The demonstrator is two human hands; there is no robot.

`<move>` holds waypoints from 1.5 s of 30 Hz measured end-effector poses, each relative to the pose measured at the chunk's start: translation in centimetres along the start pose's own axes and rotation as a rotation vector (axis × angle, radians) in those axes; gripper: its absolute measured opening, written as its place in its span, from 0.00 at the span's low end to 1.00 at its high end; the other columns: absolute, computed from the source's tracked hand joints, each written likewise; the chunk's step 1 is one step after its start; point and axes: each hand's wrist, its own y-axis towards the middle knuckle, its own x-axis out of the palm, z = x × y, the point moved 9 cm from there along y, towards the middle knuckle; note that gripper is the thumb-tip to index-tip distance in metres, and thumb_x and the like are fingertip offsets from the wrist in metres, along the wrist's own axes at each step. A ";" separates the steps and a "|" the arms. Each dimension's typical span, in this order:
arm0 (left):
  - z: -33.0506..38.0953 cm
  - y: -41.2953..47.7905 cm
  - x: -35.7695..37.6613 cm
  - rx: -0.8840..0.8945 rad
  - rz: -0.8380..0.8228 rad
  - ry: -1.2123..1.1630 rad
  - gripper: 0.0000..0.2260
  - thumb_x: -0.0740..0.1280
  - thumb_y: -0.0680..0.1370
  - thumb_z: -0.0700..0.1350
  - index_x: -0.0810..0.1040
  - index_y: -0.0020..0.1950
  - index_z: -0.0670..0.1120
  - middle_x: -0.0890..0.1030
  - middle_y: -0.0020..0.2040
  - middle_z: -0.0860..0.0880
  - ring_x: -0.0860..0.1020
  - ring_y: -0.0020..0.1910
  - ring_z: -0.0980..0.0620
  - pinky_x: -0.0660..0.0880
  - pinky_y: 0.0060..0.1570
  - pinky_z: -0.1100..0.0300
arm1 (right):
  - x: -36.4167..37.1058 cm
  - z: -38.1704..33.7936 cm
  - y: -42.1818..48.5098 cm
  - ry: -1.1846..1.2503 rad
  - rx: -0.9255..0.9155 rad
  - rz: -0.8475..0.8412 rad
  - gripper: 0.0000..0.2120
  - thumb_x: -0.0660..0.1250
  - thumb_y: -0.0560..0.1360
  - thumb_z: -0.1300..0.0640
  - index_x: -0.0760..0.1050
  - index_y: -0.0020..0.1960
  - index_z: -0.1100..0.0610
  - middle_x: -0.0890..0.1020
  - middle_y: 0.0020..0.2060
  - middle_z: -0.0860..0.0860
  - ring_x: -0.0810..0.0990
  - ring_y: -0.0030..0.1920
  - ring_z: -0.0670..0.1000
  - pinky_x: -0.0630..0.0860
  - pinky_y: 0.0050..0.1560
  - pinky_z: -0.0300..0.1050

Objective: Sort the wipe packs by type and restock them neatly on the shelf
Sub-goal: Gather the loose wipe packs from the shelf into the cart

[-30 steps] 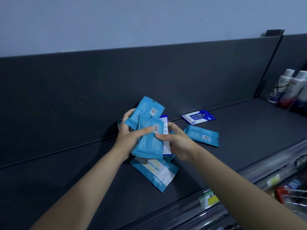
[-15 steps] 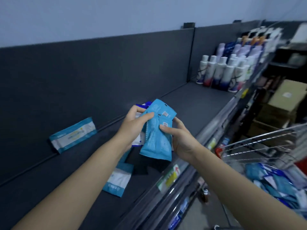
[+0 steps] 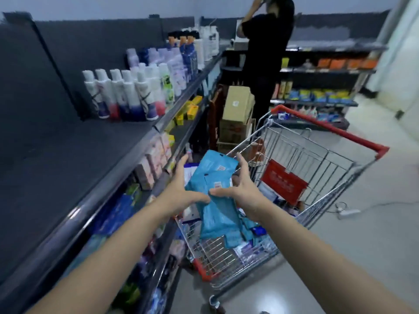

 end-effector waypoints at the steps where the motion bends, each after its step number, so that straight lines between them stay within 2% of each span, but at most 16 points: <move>1: -1.3 2.8 2.8 -0.037 -0.030 -0.007 0.51 0.74 0.69 0.32 0.43 0.76 0.60 0.71 0.62 0.55 0.78 0.51 0.59 0.78 0.44 0.66 | -3.3 1.0 1.2 -0.038 0.018 -0.001 0.55 0.76 0.66 0.68 0.44 0.74 0.37 0.75 0.56 0.44 0.83 0.49 0.44 0.81 0.43 0.46; 2: -2.7 5.4 5.6 -0.078 -0.067 -0.021 0.52 0.74 0.68 0.31 0.44 0.76 0.60 0.71 0.62 0.55 0.78 0.51 0.59 0.78 0.42 0.66 | -6.3 2.2 2.4 -0.067 0.046 -0.011 0.56 0.76 0.66 0.68 0.44 0.74 0.36 0.75 0.57 0.43 0.82 0.49 0.43 0.81 0.44 0.46; 5: -7.2 12.2 13.2 -0.181 -0.157 -0.017 0.56 0.80 0.59 0.37 0.48 0.72 0.65 0.67 0.68 0.54 0.75 0.61 0.53 0.79 0.52 0.55 | -13.7 6.6 6.0 -0.156 0.161 -0.064 0.58 0.76 0.65 0.70 0.42 0.75 0.36 0.73 0.65 0.53 0.81 0.55 0.51 0.80 0.51 0.51; 8: -11.3 17.5 17.9 -0.259 -0.161 0.046 0.62 0.83 0.56 0.38 0.43 0.75 0.59 0.64 0.70 0.55 0.72 0.63 0.61 0.76 0.51 0.66 | -19.1 10.5 9.4 -0.211 0.253 -0.103 0.57 0.73 0.67 0.73 0.40 0.76 0.39 0.73 0.65 0.54 0.82 0.48 0.42 0.80 0.43 0.39; 10: -13.6 19.9 20.0 -0.324 -0.153 0.192 0.66 0.83 0.57 0.40 0.37 0.77 0.55 0.54 0.75 0.52 0.61 0.72 0.59 0.69 0.63 0.61 | -21.5 13.3 11.6 -0.236 0.329 -0.130 0.56 0.71 0.68 0.75 0.39 0.76 0.41 0.76 0.57 0.48 0.81 0.43 0.38 0.79 0.39 0.37; 12: -15.7 22.3 21.2 -0.370 -0.131 0.310 0.67 0.84 0.57 0.43 0.34 0.76 0.58 0.42 0.77 0.49 0.49 0.77 0.51 0.61 0.68 0.54 | -23.3 15.7 14.0 -0.293 0.379 -0.163 0.56 0.70 0.68 0.75 0.37 0.76 0.42 0.75 0.52 0.46 0.81 0.43 0.43 0.79 0.39 0.39; 15: -19.1 26.2 22.2 -0.372 -0.060 0.395 0.64 0.83 0.57 0.49 0.37 0.76 0.61 0.44 0.78 0.47 0.54 0.76 0.45 0.65 0.67 0.49 | -26.1 19.0 17.1 -0.423 0.453 -0.162 0.58 0.73 0.65 0.72 0.37 0.77 0.45 0.74 0.58 0.53 0.79 0.51 0.54 0.79 0.47 0.48; 18: -21.9 29.1 22.1 -0.401 -0.074 0.679 0.57 0.78 0.65 0.58 0.37 0.78 0.55 0.38 0.78 0.44 0.54 0.76 0.42 0.63 0.70 0.47 | -30.1 21.5 19.1 -0.767 0.548 -0.112 0.56 0.76 0.67 0.61 0.36 0.77 0.47 0.58 0.73 0.61 0.71 0.66 0.63 0.75 0.56 0.52; 20: -22.7 30.3 21.6 -0.394 -0.112 0.927 0.51 0.71 0.69 0.63 0.40 0.78 0.53 0.39 0.79 0.46 0.53 0.77 0.43 0.61 0.71 0.47 | -32.2 22.3 19.7 -1.060 0.592 -0.122 0.52 0.73 0.71 0.56 0.37 0.77 0.45 0.55 0.73 0.62 0.73 0.61 0.65 0.76 0.54 0.54; 25: -20.2 31.0 19.4 -0.299 -0.081 1.235 0.45 0.63 0.72 0.68 0.45 0.79 0.51 0.49 0.79 0.47 0.56 0.76 0.45 0.53 0.74 0.47 | -31.4 20.9 21.8 -1.318 0.447 -0.223 0.45 0.68 0.75 0.54 0.39 0.77 0.42 0.70 0.64 0.62 0.79 0.48 0.60 0.78 0.44 0.53; 27: -18.0 30.6 17.6 -0.263 -0.027 1.308 0.45 0.62 0.72 0.69 0.44 0.78 0.51 0.50 0.79 0.46 0.55 0.76 0.44 0.52 0.74 0.45 | -29.5 18.7 22.9 -1.424 0.340 -0.232 0.43 0.67 0.76 0.51 0.40 0.77 0.42 0.69 0.66 0.61 0.78 0.52 0.61 0.77 0.43 0.52; 31: -11.7 28.2 10.9 -0.247 0.156 1.435 0.46 0.58 0.71 0.73 0.41 0.78 0.51 0.50 0.79 0.45 0.52 0.77 0.43 0.51 0.74 0.45 | -22.3 11.1 24.1 -1.521 0.089 -0.222 0.38 0.65 0.76 0.47 0.44 0.78 0.44 0.63 0.72 0.57 0.67 0.68 0.62 0.73 0.57 0.54; 35: -4.3 20.9 2.0 -0.285 0.371 1.486 0.46 0.55 0.72 0.73 0.39 0.78 0.50 0.48 0.79 0.45 0.51 0.77 0.43 0.50 0.74 0.45 | -10.7 1.6 22.6 -1.496 -0.226 -0.248 0.37 0.63 0.77 0.48 0.44 0.78 0.45 0.62 0.73 0.55 0.65 0.69 0.60 0.71 0.61 0.54; 39: 1.8 9.3 -7.5 -0.227 0.675 1.460 0.44 0.62 0.71 0.69 0.52 0.79 0.49 0.58 0.77 0.42 0.58 0.75 0.41 0.54 0.73 0.44 | 3.9 -5.8 17.2 -1.410 -0.547 -0.295 0.35 0.63 0.76 0.47 0.50 0.78 0.46 0.64 0.71 0.53 0.69 0.66 0.58 0.71 0.58 0.50; 43: 2.3 -4.8 -16.0 -0.395 0.787 1.512 0.44 0.59 0.73 0.69 0.43 0.79 0.50 0.49 0.79 0.43 0.51 0.77 0.43 0.48 0.74 0.47 | 18.2 -8.0 10.1 -1.295 -0.690 -0.397 0.33 0.62 0.77 0.47 0.51 0.77 0.46 0.63 0.72 0.52 0.69 0.66 0.58 0.71 0.59 0.50; 45: 1.8 -12.1 -19.8 -0.484 0.859 1.514 0.44 0.59 0.73 0.69 0.44 0.79 0.50 0.50 0.79 0.43 0.51 0.77 0.43 0.48 0.74 0.47 | 25.0 -7.9 6.3 -1.244 -0.726 -0.466 0.32 0.63 0.77 0.47 0.53 0.77 0.45 0.64 0.72 0.52 0.71 0.65 0.58 0.72 0.59 0.51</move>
